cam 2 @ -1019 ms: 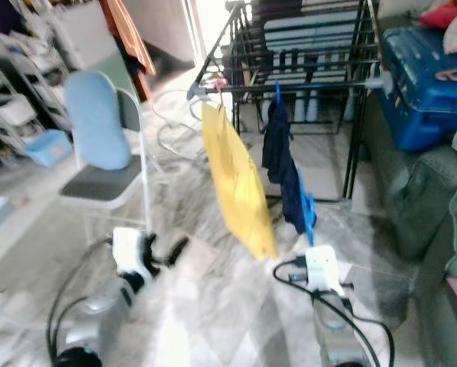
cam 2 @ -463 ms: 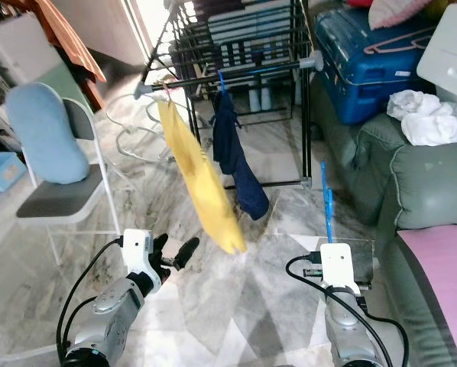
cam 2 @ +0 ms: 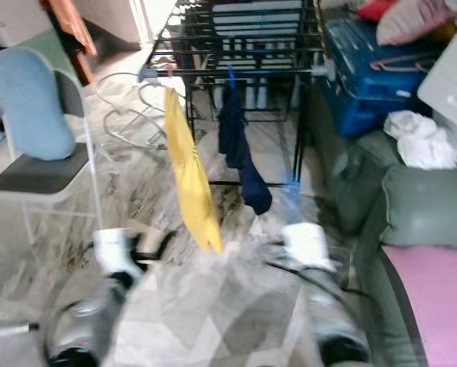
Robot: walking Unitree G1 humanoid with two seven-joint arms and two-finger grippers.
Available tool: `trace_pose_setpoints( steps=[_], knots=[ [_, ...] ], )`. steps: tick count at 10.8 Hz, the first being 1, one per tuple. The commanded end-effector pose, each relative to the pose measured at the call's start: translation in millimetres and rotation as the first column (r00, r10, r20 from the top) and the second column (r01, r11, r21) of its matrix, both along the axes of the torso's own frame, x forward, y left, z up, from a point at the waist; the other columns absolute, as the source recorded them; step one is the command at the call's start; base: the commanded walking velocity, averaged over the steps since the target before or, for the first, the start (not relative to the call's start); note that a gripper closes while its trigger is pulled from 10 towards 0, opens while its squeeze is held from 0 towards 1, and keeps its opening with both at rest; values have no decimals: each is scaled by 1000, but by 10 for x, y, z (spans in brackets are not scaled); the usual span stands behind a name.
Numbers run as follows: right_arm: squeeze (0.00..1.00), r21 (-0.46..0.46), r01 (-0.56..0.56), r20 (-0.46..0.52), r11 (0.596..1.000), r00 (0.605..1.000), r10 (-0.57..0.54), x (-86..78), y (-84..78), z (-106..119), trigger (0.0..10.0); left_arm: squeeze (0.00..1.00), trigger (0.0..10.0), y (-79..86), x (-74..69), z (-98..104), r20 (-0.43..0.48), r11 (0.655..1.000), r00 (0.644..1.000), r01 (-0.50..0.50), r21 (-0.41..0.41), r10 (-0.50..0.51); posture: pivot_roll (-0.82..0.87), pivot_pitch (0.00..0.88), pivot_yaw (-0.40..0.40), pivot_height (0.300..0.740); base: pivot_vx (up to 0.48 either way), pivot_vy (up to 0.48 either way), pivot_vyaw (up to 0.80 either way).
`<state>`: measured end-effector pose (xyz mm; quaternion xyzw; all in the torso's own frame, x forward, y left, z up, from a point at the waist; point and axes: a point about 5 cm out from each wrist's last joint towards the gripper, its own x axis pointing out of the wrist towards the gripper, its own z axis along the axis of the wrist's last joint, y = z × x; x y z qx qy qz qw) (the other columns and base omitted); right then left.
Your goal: Hang hanger
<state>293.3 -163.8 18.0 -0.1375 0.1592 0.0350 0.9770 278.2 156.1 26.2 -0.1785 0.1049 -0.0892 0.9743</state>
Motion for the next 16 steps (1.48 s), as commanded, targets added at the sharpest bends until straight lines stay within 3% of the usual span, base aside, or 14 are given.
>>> trace_pose_setpoints(
  steps=[1, 3, 5, 8, 9, 12, 15, 16],
  knots=[
    [0, 0, -21, -4, 1000, 1000, 21, 33, 20, 16, 10000, 0, 10000, 77, -35, -1, 4, 999, 999, -47, 5, 46, -96, 0, 13, 740, 0, 0, 0],
    [0, -1, -15, -40, 1000, 999, 15, 15, -39, -36, 10000, 0, 10000, 177, -95, -37, -4, 993, 993, -115, -1, 115, -77, 0, 18, 740, 0, 0, 0],
    [0, 0, 81, -43, 997, 996, -81, -75, -232, -91, 10000, 0, 10000, 68, -116, -60, -22, 1000, 1000, -16, 24, 17, -120, 0, 80, 740, 0, 0, 0],
    [0, -26, 211, -36, 977, 977, -212, -339, -526, -189, 10000, 0, 10000, -151, -146, -212, -90, 994, 991, 105, 28, -102, -254, 0, 166, 740, 0, 0, 0],
    [0, -31, 228, -27, 973, 973, -229, -384, -556, -195, 10000, 0, 10000, -173, -134, -213, -95, 994, 990, 109, 22, -107, -262, 0, 183, 740, 0, 0, 0],
    [0, -11, 178, -18, 984, 984, -178, -366, -319, -182, 10000, 0, 10000, -103, -108, -229, -110, 994, 989, 105, 27, -101, -262, 0, 184, 740, 0, 0, 0],
    [0, -25, 177, -29, 984, 984, -178, -282, -440, -153, 10000, 0, 10000, -222, -4, -138, -73, 997, 994, 76, 1, -75, -212, 0, 169, 740, 0, 0, 0],
    [0, -25, 135, -33, 990, 990, -136, -214, -351, -129, 10000, 0, 10000, -193, -7, -112, -54, 999, 998, 45, -5, -45, -169, 0, 126, 740, 0, 0, 0]
  ],
)
